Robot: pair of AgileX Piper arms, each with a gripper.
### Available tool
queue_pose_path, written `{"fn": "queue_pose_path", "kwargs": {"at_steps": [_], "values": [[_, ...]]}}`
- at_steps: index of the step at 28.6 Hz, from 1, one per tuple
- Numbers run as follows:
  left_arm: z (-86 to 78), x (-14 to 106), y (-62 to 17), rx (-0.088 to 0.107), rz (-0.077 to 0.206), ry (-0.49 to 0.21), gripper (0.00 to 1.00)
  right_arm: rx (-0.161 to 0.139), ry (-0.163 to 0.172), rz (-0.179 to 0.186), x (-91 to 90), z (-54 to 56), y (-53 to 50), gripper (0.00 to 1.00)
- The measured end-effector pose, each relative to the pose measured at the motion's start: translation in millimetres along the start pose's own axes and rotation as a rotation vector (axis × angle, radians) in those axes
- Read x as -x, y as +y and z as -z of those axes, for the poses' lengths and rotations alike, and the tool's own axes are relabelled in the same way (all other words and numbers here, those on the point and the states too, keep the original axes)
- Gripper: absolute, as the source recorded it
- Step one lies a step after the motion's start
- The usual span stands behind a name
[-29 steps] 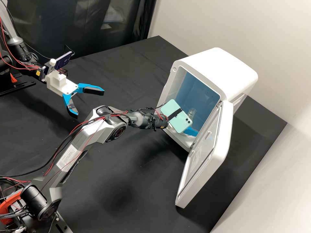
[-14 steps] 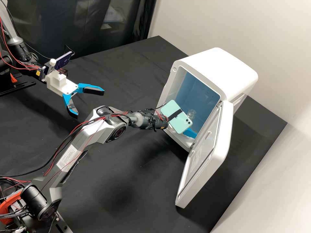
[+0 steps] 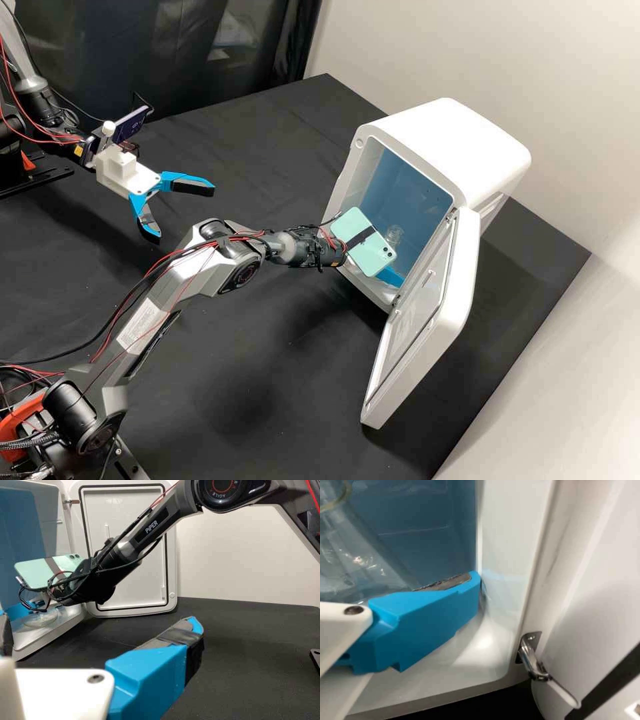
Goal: Place the flask in the incubator
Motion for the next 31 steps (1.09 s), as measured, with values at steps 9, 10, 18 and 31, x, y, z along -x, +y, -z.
{"fn": "queue_pose_path", "kwargs": {"at_steps": [9, 10, 18, 31], "values": [[0.0, 0.0, 0.0, -0.003, -0.002, 0.006, 1.00, 0.023, 0.011, 0.025, 7.9, -11.2, -3.3, 1.00], [0.0, 0.0, 0.0, -0.007, -0.002, 0.006, 1.00, 0.007, 0.012, 0.020, 11.4, -12.9, -2.4, 1.00], [-1.9, -0.1, -0.4, -0.037, 0.000, 0.001, 1.00, -0.024, 0.027, 0.022, 30.9, -25.2, 2.0, 1.00], [-2.3, -0.1, -0.5, -0.053, -0.001, 0.003, 1.00, -0.056, 0.113, -0.030, 79.7, -40.3, 12.8, 1.00]]}}
